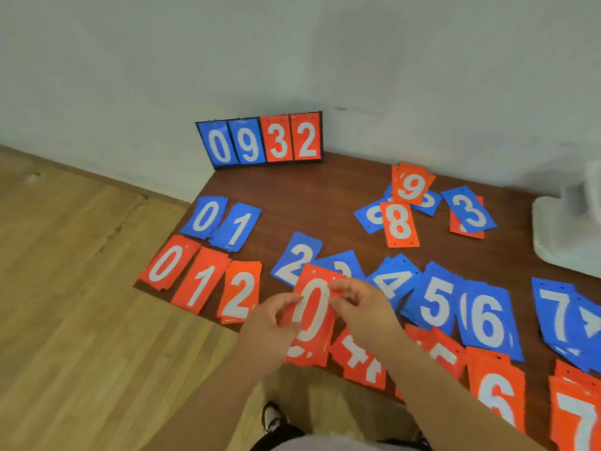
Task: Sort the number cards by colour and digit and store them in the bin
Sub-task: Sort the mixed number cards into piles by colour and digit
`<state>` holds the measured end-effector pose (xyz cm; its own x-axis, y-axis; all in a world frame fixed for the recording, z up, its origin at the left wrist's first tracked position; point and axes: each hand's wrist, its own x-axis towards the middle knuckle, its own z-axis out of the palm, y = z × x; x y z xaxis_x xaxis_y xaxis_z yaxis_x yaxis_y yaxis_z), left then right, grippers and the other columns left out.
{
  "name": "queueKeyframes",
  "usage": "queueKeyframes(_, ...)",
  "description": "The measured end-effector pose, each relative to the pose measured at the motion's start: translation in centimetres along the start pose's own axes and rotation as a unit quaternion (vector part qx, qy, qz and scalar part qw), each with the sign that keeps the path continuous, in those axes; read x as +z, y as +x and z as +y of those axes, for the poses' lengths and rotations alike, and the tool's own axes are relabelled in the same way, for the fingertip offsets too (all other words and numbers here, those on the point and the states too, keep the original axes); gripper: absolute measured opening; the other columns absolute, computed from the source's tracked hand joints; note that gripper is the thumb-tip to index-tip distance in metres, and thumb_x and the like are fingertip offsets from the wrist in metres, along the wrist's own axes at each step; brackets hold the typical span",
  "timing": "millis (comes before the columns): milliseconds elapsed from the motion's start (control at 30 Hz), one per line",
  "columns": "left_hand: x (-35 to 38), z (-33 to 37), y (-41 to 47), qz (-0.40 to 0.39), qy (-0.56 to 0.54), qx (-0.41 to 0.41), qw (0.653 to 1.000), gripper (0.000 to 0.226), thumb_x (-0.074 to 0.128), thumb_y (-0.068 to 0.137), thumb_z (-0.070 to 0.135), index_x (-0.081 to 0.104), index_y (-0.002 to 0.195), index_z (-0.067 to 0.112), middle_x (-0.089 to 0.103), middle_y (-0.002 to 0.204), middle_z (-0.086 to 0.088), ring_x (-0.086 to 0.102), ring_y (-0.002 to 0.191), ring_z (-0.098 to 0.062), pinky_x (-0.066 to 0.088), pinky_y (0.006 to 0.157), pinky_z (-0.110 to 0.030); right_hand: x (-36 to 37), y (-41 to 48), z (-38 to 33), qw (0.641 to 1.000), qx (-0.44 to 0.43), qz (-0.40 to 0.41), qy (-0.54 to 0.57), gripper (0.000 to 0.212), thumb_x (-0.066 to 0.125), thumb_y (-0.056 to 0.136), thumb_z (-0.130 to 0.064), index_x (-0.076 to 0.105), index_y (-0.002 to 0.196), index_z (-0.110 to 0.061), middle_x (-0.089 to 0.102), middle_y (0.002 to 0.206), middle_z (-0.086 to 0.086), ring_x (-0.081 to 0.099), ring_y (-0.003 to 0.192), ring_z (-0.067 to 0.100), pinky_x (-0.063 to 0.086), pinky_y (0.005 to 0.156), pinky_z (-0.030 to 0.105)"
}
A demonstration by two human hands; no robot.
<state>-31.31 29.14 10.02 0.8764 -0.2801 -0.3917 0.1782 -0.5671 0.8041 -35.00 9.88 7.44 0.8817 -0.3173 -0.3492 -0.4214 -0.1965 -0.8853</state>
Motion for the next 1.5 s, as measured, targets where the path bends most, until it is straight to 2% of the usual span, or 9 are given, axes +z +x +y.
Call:
queueKeyframes(367, -12.5, -4.7, 1.3, 0.024, 0.086, -0.002, 0.996, 0.068, 0.071, 0.090, 0.009, 0.047, 0.149, 0.032, 0.050, 0.133, 0.018, 0.053, 0.120, -0.002, 0.044, 0.104, -0.022, 12.9, 3.6, -6.2, 0.998, -0.048, -0.015, -0.049, 0.020, 0.074, 0.085, -0.015, 0.069, 0.094, -0.033, 0.065, 0.087, -0.021, 0.060, 0.081, -0.009, 0.043, 0.065, 0.003)
queueKeyframes(533, -17.5, -6.9, 1.5, 0.094, 0.128, -0.012, 0.987, 0.063, 0.063, 0.094, 0.007, 0.046, 0.149, 0.031, 0.048, 0.134, 0.018, 0.051, 0.122, -0.002, 0.035, 0.089, -0.001, 17.7, 6.1, -8.5, 0.993, -0.051, -0.082, -0.062, 0.018, 0.070, 0.089, -0.019, 0.068, 0.098, -0.035, 0.067, 0.092, -0.015, 0.065, 0.076, 0.006, 0.053, 0.061, 0.018)
queueKeyframes(600, -20.2, -8.2, 2.5, 0.117, 0.136, -0.025, 0.984, 0.064, 0.062, 0.094, 0.005, 0.044, 0.151, 0.029, 0.048, 0.138, 0.016, 0.050, 0.126, -0.005, 0.040, 0.100, -0.014, 18.9, 7.0, -9.0, 0.988, -0.046, -0.112, -0.096, 0.019, 0.068, 0.091, -0.023, 0.064, 0.103, -0.037, 0.063, 0.098, -0.017, 0.065, 0.080, 0.008, 0.057, 0.064, 0.027)
queueKeyframes(667, -22.9, -9.7, 4.7, 0.122, 0.152, -0.026, 0.980, 0.066, 0.062, 0.093, 0.005, 0.043, 0.152, 0.027, 0.050, 0.143, 0.009, 0.050, 0.131, -0.012, 0.043, 0.106, -0.029, 19.5, 8.2, -9.0, 0.982, -0.043, -0.115, -0.147, 0.023, 0.067, 0.091, -0.027, 0.062, 0.110, -0.039, 0.061, 0.109, -0.016, 0.061, 0.086, 0.005, 0.055, 0.067, 0.021)
queueKeyframes(767, -26.2, -12.6, 9.3, 0.110, 0.159, -0.022, 0.981, 0.064, 0.060, 0.093, 0.003, 0.044, 0.151, 0.026, 0.051, 0.137, 0.009, 0.050, 0.129, -0.013, 0.038, 0.102, -0.024, 20.1, 10.0, -8.5, 0.972, -0.038, -0.082, -0.216, 0.030, 0.066, 0.090, -0.027, 0.062, 0.120, -0.033, 0.058, 0.120, -0.009, 0.059, 0.088, 0.003, 0.045, 0.066, 0.009)
queueKeyframes(933, -29.0, -17.0, 16.8, 0.045, 0.197, -0.012, 0.979, 0.062, 0.057, 0.096, 0.007, 0.042, 0.153, 0.026, 0.050, 0.149, 0.001, 0.050, 0.134, -0.020, 0.038, 0.104, -0.029, 21.4, 10.4, -7.9, 0.959, 0.031, 0.022, -0.280, 0.042, 0.069, 0.083, -0.034, 0.061, 0.124, -0.029, 0.057, 0.127, -0.004, 0.054, 0.120, 0.017, 0.048, 0.102, 0.036)
queueKeyframes(1033, -29.0, -18.7, 19.7, -0.017, 0.233, 0.001, 0.972, 0.057, 0.058, 0.097, 0.009, 0.046, 0.151, 0.026, 0.055, 0.143, -0.004, 0.054, 0.126, -0.024, 0.042, 0.096, -0.029, 22.3, 9.9, -7.8, 0.950, 0.085, 0.047, -0.298, 0.044, 0.068, 0.085, -0.036, 0.060, 0.127, -0.028, 0.055, 0.131, -0.002, 0.053, 0.121, 0.019, 0.049, 0.100, 0.037)
queueKeyframes(1200, -29.7, -17.9, 20.8, 0.011, 0.381, 0.032, 0.924, 0.042, 0.070, 0.090, 0.028, 0.061, 0.131, 0.030, 0.057, 0.125, -0.004, 0.051, 0.117, -0.026, 0.046, 0.093, -0.036, 23.5, 8.5, -8.2, 0.934, 0.128, 0.087, -0.321, 0.049, 0.068, 0.088, -0.040, 0.056, 0.134, -0.027, 0.052, 0.136, -0.001, 0.052, 0.123, 0.022, 0.051, 0.100, 0.040)
queueKeyframes(1500, -28.0, -12.5, 20.2, -0.023, 0.383, 0.165, 0.909, 0.060, 0.067, 0.086, 0.049, 0.048, 0.140, 0.030, 0.046, 0.135, 0.000, 0.049, 0.122, -0.024, 0.047, 0.100, -0.040, 19.6, 6.1, -8.7, 0.928, 0.116, 0.173, -0.309, 0.054, 0.069, 0.087, -0.036, 0.055, 0.139, -0.026, 0.037, 0.157, 0.007, 0.036, 0.141, 0.033, 0.039, 0.110, 0.046)
